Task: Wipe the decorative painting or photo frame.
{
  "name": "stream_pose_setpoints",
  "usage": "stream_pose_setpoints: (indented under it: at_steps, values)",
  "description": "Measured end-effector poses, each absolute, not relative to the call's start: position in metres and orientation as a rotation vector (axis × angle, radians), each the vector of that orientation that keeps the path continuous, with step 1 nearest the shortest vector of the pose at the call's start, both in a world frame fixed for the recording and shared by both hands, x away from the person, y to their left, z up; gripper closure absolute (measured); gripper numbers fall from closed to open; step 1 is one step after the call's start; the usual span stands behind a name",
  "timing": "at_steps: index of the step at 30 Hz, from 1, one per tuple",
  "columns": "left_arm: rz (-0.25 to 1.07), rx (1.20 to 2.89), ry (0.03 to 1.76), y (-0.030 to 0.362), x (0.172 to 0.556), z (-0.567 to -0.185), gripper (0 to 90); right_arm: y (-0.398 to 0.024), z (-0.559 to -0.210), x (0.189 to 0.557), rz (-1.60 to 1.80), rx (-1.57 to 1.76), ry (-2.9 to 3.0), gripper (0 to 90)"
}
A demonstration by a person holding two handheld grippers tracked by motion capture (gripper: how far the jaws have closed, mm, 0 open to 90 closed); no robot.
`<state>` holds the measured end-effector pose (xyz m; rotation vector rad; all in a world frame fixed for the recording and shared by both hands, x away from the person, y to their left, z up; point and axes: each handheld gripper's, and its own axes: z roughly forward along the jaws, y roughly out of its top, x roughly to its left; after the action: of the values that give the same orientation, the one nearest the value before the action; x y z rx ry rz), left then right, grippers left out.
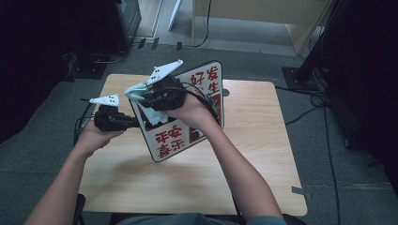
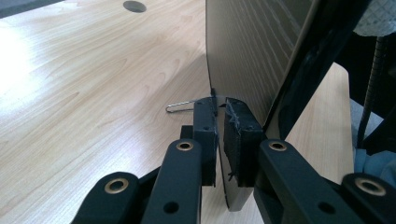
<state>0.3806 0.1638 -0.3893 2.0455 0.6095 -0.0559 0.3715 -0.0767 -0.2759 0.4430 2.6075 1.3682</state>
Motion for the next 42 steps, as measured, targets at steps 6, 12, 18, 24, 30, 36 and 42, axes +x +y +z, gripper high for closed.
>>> stream_pose_setpoints:
  at_steps: [6, 12, 18, 24, 30, 36, 42]
  values:
    - [-0.049, 2.049, 0.611, 0.164, 0.38, -0.389, 83.8, -0.076, -0.283, 0.371, 1.366, 0.444, 2.617, 77.8]
    - [-0.05, 2.05, 0.613, 0.164, 0.38, -0.389, 83.8, -0.076, -0.292, 0.37, 1.369, 0.447, 2.626, 77.9]
    - [-0.05, 2.049, 0.615, 0.164, 0.38, -0.389, 83.7, -0.078, -0.304, 0.368, 1.373, 0.456, 2.638, 77.9]
    - [-0.048, 2.05, 0.615, 0.164, 0.38, -0.389, 83.8, -0.081, -0.321, 0.363, 1.379, 0.48, 2.659, 77.9]
    - [-0.05, 2.053, 0.617, 0.164, 0.38, -0.389, 83.8, -0.083, -0.339, 0.36, 1.384, 0.487, 2.681, 78.2]
    - [-0.053, 2.051, 0.619, 0.164, 0.38, -0.389, 83.9, -0.084, -0.354, 0.356, 1.371, 0.482, 2.688, 78.5]
    - [-0.057, 2.053, 0.619, 0.164, 0.38, -0.389, 84.3, -0.087, -0.372, 0.351, 1.362, 0.481, 2.696, 78.7]
